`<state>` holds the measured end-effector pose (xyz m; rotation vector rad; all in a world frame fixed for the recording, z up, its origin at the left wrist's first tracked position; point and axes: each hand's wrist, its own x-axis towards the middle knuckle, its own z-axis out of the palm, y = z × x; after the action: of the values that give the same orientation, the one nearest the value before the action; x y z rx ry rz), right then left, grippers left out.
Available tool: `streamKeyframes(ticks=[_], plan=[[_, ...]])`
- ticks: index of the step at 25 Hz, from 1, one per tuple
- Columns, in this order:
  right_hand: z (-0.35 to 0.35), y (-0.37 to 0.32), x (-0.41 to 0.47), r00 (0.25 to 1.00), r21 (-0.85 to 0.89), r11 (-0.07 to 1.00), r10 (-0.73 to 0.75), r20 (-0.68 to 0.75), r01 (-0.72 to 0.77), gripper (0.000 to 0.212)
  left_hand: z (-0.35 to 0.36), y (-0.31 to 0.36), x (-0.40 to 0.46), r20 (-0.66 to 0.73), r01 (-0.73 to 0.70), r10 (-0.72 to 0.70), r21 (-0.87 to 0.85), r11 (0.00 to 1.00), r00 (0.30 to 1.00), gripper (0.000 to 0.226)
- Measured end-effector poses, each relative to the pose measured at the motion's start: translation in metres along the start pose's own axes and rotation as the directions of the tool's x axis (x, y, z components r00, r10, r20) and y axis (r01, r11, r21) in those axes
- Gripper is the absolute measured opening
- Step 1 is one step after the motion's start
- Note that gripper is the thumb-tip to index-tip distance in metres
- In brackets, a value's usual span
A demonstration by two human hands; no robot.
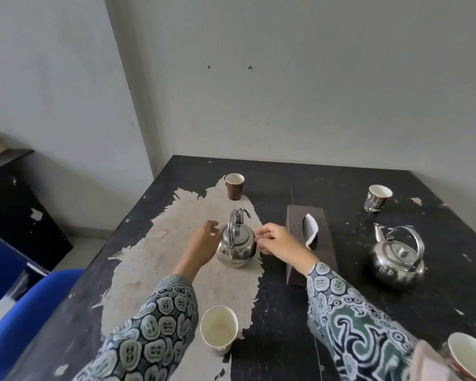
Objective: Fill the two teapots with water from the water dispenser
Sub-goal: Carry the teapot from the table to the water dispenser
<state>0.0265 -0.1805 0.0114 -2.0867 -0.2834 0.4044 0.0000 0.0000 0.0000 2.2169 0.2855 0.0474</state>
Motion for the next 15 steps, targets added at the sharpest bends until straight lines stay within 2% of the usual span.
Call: streamKeyframes(ticks=[5, 9, 12, 15], plan=[[0.034, -0.004, 0.04, 0.998, 0.061, 0.998, 0.021, -0.057, -0.017, 0.034, 0.032, -0.011, 0.017, -0.021, -0.02, 0.017, -0.114, 0.993, 1.0, 0.037], [0.051, -0.002, 0.069, 0.996, 0.114, 0.991, 0.073, -0.052, -0.067, 0.035, 0.042, -0.021, 0.029, -0.071, 0.018, -0.036, -0.232, 0.973, 0.997, 0.035], [0.06, 0.004, 0.08, 0.985, 0.27, 0.956, 0.146, -0.096, -0.115, 0.034, 0.038, -0.027, 0.031, -0.074, 0.035, -0.057, -0.27, 0.962, 0.996, 0.031], [0.054, 0.006, 0.084, 0.983, 0.417, 0.902, 0.164, -0.085, -0.114, 0.029, 0.028, -0.026, 0.028, -0.087, -0.007, -0.012, -0.214, 0.977, 0.996, 0.032]])
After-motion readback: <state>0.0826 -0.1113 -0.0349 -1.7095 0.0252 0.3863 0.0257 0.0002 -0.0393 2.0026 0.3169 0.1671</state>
